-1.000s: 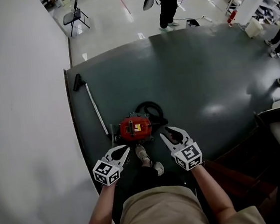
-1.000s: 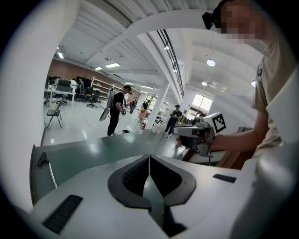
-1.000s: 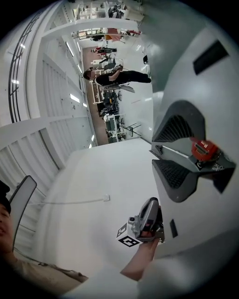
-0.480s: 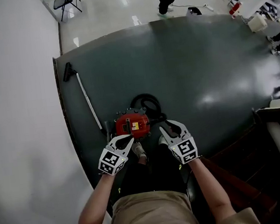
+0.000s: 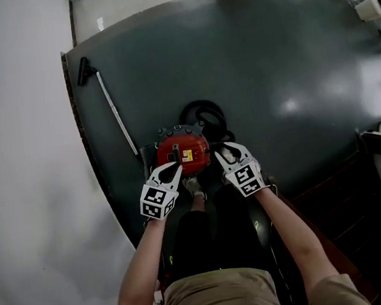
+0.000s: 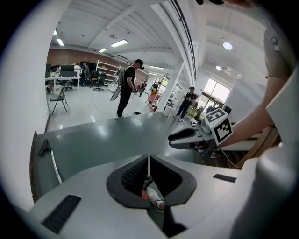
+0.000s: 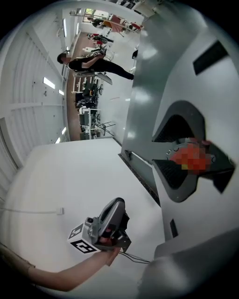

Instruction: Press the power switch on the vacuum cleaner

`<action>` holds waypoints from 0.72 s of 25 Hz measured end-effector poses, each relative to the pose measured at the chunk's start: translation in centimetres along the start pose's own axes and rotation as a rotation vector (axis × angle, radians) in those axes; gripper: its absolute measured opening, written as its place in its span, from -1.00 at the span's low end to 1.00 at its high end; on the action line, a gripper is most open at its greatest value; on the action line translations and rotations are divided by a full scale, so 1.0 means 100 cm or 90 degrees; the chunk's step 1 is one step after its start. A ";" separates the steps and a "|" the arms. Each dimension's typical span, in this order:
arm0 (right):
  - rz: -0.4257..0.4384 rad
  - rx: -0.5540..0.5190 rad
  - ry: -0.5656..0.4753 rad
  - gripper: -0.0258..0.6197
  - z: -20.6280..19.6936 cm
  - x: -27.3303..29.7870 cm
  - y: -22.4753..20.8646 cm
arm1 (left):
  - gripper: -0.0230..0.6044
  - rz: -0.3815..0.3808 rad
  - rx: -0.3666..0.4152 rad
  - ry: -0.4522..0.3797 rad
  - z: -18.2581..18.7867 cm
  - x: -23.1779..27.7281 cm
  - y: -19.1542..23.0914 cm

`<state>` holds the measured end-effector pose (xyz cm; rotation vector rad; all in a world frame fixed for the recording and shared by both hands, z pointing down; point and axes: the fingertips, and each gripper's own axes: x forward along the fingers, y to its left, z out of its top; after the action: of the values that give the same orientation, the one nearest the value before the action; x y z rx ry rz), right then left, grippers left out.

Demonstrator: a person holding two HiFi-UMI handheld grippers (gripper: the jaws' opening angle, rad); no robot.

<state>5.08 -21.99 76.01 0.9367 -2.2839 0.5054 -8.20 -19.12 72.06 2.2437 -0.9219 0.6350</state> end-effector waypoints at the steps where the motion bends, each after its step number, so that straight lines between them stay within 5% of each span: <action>1: 0.005 0.004 0.017 -0.54 -0.012 0.013 -0.001 | -0.91 -0.003 -0.010 0.008 -0.008 0.008 0.005; 12: 0.097 -0.089 0.193 -0.54 -0.150 0.143 0.043 | -0.91 -0.003 -0.064 0.108 -0.108 0.079 0.034; 18: 0.102 -0.116 0.276 -0.54 -0.208 0.185 0.060 | -0.91 0.005 -0.101 0.140 -0.148 0.099 0.046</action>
<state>-1.53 -15.65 102.99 0.4991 -1.9742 0.5016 -8.08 -15.74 90.17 1.9861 -0.8408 0.7662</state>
